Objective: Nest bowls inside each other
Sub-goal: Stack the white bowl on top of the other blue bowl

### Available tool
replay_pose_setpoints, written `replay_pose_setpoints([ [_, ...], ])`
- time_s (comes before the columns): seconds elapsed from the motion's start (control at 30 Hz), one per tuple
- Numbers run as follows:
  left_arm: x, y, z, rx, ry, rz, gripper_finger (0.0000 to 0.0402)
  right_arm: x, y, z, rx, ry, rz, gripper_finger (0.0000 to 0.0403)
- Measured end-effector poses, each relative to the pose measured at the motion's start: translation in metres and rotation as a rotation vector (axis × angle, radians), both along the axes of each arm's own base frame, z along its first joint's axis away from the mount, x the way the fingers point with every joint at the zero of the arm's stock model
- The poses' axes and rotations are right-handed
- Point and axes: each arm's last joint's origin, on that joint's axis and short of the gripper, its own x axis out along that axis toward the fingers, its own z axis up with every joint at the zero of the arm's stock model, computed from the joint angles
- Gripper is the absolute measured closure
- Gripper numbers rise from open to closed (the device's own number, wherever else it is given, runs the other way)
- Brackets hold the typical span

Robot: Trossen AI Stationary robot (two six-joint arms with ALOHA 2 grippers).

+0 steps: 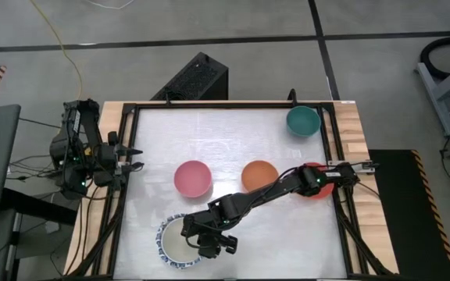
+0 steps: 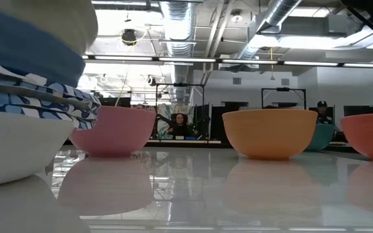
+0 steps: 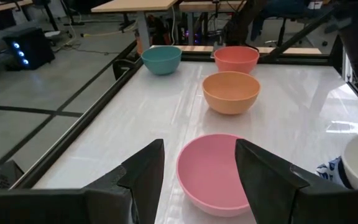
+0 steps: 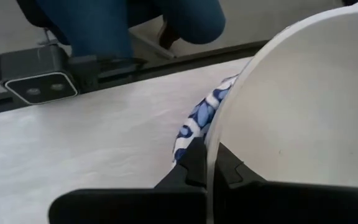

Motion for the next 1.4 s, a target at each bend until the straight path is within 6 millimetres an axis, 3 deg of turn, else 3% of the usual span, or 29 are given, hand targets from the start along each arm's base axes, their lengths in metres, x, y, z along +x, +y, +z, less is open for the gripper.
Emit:
replay_pose_setpoints([
  [0.63, 0.0, 0.0, 0.0, 0.0, 0.0, 0.0, 0.0214, 0.006, -0.009, 0.003, 0.06, 0.031, -0.103, 0.037],
  [1.1, 0.0, 0.0, 0.0, 0.0, 0.001, 0.0, 0.0214, 0.007, -0.008, 0.005, 0.097, 0.046, -0.149, 0.0305],
  [1.4, 0.0, 0.0, 0.0, -0.002, 0.006, -0.003, 0.0214, 0.005, -0.007, 0.018, 0.112, 0.011, -0.143, 0.0278],
])
